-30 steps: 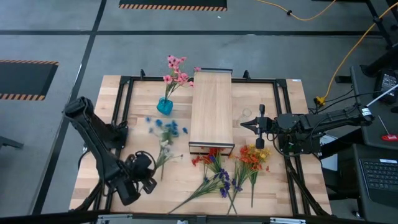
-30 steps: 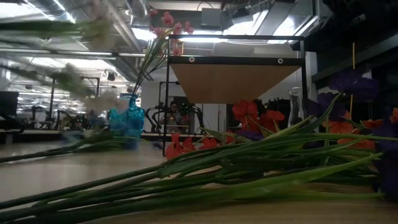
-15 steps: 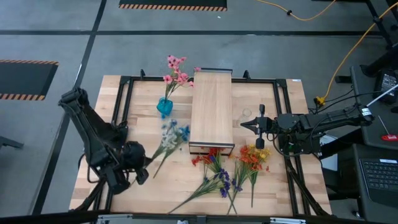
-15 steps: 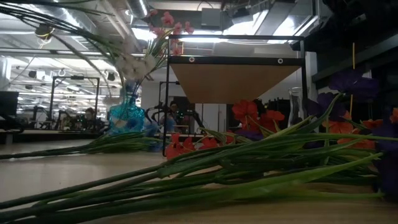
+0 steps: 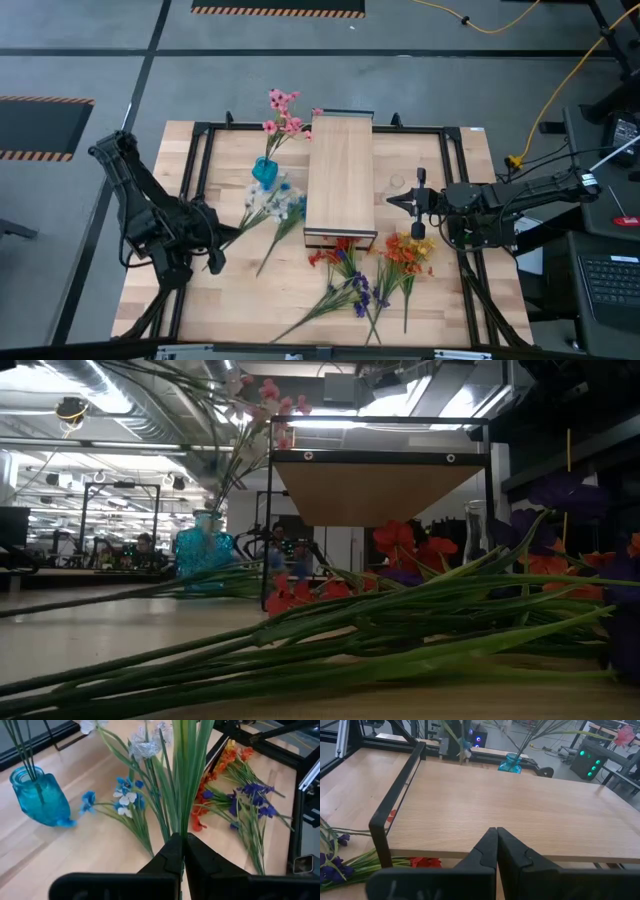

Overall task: Pick and place flowers into a vace then onto a shelf
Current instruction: Put the white flowers into the blue vase

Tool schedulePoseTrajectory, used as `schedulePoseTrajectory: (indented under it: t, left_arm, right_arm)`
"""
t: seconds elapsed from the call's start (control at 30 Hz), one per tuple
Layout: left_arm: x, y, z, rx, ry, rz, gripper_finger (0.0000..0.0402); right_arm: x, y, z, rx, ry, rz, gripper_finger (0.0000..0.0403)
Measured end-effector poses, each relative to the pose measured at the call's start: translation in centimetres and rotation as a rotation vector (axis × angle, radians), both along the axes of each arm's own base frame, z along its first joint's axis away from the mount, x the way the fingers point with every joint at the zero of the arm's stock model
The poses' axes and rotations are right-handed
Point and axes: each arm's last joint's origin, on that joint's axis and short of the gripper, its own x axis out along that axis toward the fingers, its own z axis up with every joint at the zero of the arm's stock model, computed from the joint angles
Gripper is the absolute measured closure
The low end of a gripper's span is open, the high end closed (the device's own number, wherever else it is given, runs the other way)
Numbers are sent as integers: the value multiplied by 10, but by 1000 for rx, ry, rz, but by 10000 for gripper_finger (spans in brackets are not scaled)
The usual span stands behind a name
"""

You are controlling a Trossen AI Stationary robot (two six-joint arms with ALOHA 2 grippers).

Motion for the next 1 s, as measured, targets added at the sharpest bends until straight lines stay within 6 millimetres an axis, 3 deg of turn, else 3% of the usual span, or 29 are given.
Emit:
schedulePoseTrajectory:
  t: [0.27,0.67,1.0]
  left_arm:
    - [-2,1,1,-81,33,0,398]
    - [-1,-16,-21,-330,313,113,398]
    - [-14,-15,-15,-313,251,88,398]
  right_arm:
    - [0,0,0,-1,1,0,395]
    - [0,0,-1,-3,9,1,395]
    - [0,0,-1,0,8,0,395]
